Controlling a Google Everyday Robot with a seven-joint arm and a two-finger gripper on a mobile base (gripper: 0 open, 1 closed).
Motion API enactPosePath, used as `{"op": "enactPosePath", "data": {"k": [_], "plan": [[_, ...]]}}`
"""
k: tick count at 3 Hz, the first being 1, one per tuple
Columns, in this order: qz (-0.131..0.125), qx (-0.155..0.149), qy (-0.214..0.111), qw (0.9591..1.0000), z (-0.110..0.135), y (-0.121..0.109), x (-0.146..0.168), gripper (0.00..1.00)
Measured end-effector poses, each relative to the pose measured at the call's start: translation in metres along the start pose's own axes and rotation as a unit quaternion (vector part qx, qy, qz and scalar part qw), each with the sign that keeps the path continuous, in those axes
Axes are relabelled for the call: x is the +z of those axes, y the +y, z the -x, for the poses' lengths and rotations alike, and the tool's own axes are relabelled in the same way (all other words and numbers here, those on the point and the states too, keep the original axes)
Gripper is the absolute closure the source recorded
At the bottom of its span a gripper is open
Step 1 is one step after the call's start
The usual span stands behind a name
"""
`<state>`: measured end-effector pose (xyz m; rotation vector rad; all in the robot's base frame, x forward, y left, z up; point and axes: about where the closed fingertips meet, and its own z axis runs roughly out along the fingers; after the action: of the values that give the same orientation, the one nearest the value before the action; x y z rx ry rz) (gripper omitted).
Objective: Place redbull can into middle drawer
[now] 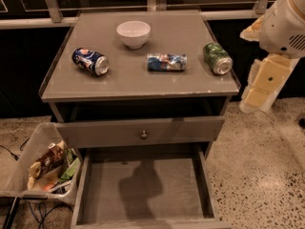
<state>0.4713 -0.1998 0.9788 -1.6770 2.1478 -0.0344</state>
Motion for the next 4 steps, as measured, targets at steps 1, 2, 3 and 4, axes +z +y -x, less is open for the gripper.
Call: {"op": "enactPosePath", "data": {"k": [1, 2, 3, 4], "plan": [[-0.003, -0.037, -0.089, 0.9953, 0.037, -0.015, 0.014, 0.0], [0.0, -0.063, -0.159, 0.9852, 0.076, -0.033, 0.033, 0.0], [-0.008, -0.085, -0.169, 0.982, 0.123, -0.041, 0.052, 0.0], [-0.035, -0.079, -0.112, 0.99, 0.135, -0.07, 0.09, 0.0]]}}
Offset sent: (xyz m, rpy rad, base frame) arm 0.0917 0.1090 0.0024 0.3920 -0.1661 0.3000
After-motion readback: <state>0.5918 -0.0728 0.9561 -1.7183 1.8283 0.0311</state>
